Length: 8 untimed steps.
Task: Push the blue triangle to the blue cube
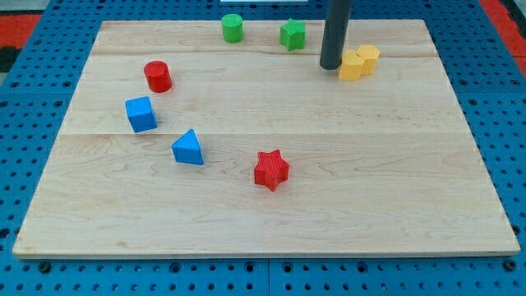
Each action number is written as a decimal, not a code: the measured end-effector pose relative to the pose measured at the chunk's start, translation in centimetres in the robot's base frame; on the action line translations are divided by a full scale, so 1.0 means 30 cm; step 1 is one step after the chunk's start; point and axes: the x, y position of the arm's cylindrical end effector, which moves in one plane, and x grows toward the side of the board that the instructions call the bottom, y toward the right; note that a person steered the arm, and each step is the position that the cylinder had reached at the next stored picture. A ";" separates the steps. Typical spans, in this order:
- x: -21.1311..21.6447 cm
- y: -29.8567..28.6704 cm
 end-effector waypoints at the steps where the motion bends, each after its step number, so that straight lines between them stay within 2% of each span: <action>1: 0.195 0.000; 2: 0.381 -0.015; 4: 0.368 -0.374; 5: 0.453 -0.554; 6: 0.558 -0.654; 8: 0.566 -0.709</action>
